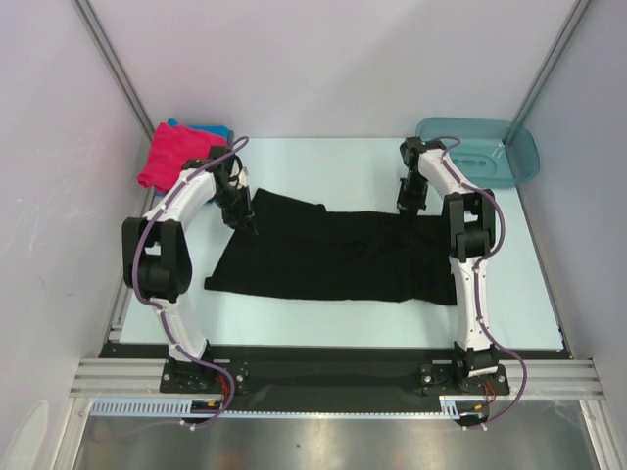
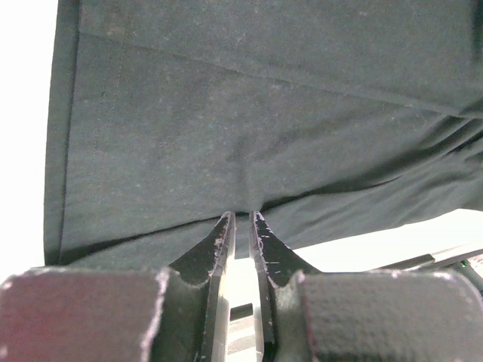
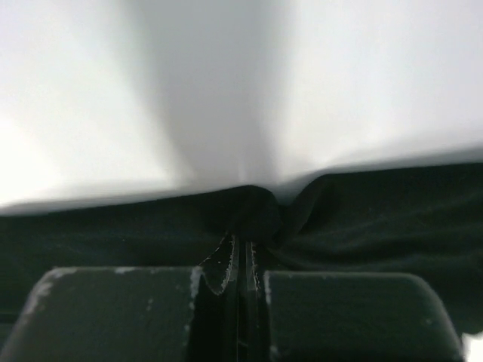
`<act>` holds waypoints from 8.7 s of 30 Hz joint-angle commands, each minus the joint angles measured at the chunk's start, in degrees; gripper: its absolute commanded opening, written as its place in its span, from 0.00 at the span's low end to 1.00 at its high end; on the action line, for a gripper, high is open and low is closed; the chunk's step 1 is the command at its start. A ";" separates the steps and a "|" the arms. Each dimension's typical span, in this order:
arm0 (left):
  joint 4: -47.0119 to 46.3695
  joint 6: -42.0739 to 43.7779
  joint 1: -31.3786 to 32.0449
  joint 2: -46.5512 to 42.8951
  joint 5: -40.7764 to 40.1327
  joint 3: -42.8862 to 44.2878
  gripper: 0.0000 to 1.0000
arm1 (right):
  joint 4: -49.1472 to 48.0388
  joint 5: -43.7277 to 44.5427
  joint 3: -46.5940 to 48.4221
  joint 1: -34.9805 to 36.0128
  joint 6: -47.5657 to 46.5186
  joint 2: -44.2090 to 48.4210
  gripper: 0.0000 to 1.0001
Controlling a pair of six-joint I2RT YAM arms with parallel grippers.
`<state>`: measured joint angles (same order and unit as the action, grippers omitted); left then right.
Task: Fold and stack the t-shirts
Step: Fold the tshirt
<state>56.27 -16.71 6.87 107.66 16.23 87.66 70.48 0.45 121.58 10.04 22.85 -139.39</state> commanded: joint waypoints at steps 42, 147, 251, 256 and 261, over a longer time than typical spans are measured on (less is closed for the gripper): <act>-32.09 -0.52 4.72 7.91 -14.03 -0.74 0.93 | -26.62 -6.86 -10.22 5.95 -6.86 35.59 0.52; -18.12 -7.81 -1.16 1.95 5.65 5.42 1.00 | -8.17 18.70 -36.32 7.18 8.26 34.10 0.50; -8.02 10.56 13.34 8.54 8.29 1.47 1.00 | -37.15 10.20 -54.60 -5.47 13.18 42.72 0.55; -7.67 10.56 13.34 8.62 7.86 1.38 1.00 | -46.30 3.69 -55.31 -7.58 13.01 38.86 0.54; -6.97 10.73 13.34 8.80 7.50 1.73 1.00 | -48.51 2.89 -54.79 -8.90 12.66 36.74 0.55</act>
<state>48.18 -7.86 20.49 118.80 25.52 87.55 26.68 5.63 66.06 1.98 36.67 -101.47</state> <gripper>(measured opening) 0.996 0.549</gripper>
